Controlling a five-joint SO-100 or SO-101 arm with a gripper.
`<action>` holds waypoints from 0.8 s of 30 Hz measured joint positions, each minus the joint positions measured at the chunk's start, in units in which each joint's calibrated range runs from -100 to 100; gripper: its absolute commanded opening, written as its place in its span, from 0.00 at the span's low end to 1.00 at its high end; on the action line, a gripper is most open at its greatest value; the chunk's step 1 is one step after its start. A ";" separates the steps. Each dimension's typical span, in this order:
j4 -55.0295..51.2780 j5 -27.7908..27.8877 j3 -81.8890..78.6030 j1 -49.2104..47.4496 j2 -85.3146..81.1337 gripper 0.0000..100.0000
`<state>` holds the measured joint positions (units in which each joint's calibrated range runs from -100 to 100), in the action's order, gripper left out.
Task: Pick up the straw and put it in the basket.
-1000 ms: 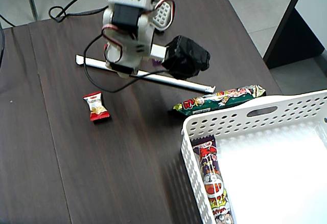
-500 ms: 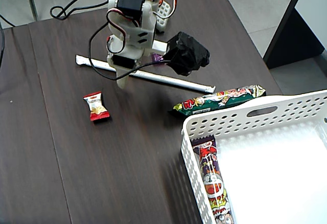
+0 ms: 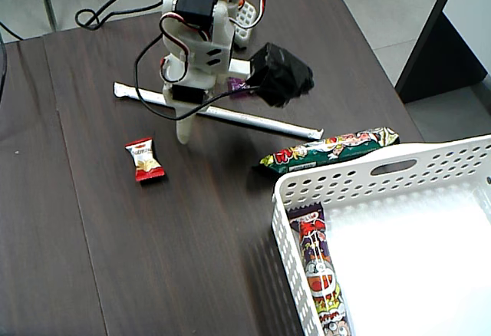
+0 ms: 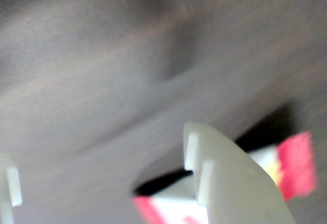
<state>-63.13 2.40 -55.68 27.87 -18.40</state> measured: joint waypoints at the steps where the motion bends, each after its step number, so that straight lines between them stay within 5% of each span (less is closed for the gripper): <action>1: 0.00 1.89 0.00 0.00 0.00 0.22; 10: -0.84 15.78 -1.98 6.65 -0.08 0.23; 24: -2.61 17.31 -6.31 14.01 -1.32 0.22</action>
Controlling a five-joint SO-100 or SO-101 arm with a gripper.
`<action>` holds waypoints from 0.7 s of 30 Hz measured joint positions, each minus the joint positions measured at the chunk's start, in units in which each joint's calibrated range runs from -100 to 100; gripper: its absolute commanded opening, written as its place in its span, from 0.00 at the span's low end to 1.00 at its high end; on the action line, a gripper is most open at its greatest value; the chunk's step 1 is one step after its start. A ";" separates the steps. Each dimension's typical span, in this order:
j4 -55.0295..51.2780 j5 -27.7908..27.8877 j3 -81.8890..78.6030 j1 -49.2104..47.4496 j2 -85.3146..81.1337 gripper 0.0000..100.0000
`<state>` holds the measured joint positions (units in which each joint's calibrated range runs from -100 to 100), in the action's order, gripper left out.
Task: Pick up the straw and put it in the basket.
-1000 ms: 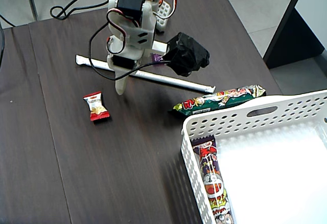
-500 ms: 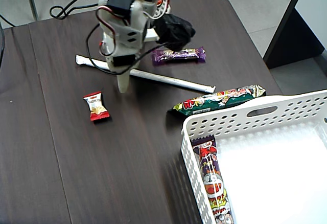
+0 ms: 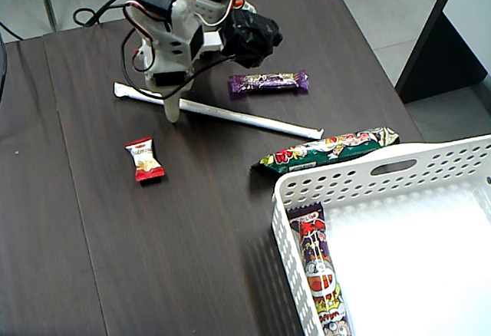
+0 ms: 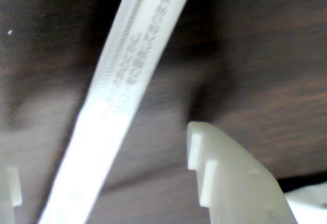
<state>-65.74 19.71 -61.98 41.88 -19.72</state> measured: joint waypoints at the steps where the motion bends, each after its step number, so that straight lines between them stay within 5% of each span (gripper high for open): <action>1: 1.01 0.00 -0.81 0.48 0.00 0.22; 8: 11.78 0.00 -6.85 1.82 -2.06 0.19; 21: 14.23 -7.61 -7.30 -2.53 -2.06 0.01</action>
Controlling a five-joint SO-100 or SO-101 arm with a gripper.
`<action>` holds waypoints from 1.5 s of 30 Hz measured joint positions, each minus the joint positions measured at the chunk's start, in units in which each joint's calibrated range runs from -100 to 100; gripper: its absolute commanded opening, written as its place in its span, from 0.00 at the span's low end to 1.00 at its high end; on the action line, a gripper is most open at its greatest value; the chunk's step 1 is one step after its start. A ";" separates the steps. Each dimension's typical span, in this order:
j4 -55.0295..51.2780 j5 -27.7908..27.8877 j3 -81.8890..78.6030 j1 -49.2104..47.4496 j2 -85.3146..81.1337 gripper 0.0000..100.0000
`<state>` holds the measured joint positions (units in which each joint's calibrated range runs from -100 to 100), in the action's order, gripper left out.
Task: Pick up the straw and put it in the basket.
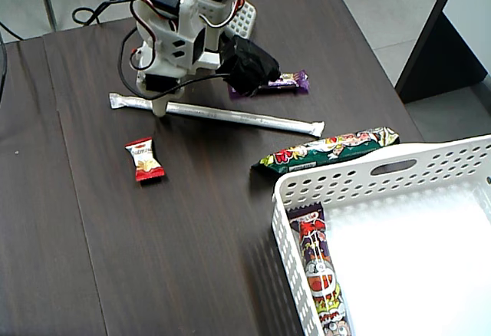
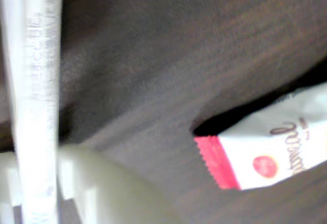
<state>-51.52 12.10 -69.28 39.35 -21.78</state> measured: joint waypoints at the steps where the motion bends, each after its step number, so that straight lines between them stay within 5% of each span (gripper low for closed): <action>1: 0.00 -0.51 0.54 -0.24 0.08 0.01; 15: -3.03 -7.00 10.45 -1.50 1.07 0.01; 31: -17.34 -7.51 19.91 -13.78 -8.91 0.01; 45: -13.80 -23.65 20.00 -32.30 -26.57 0.01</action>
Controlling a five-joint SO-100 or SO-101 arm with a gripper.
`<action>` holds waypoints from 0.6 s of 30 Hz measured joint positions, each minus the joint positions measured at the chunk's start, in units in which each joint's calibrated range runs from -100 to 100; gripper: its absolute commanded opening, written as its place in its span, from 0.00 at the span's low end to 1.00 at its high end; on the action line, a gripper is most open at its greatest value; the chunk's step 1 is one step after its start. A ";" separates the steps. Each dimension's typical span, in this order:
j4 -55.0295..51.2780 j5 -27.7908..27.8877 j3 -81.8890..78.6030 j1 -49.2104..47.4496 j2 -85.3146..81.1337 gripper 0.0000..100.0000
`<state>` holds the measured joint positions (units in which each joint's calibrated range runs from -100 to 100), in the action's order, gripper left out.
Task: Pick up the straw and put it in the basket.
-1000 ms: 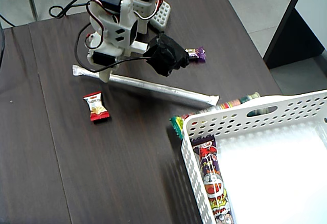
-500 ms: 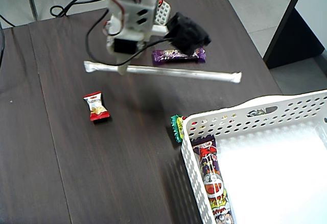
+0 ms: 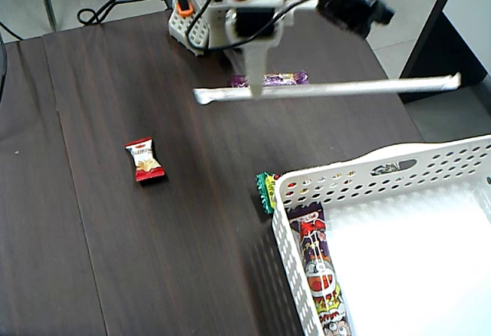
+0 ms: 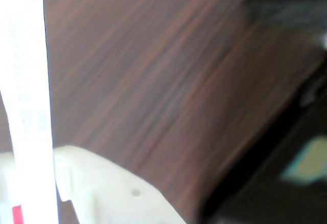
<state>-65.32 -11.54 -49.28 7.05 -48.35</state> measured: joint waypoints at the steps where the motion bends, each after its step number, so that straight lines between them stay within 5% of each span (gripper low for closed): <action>1: 1.18 -0.51 0.00 -1.74 -1.16 0.01; 9: 33.33 -1.17 -4.32 -13.70 2.81 0.01; 18: 71.72 -1.17 -5.77 -15.84 25.91 0.01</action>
<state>6.40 -12.72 -55.05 -8.79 -22.44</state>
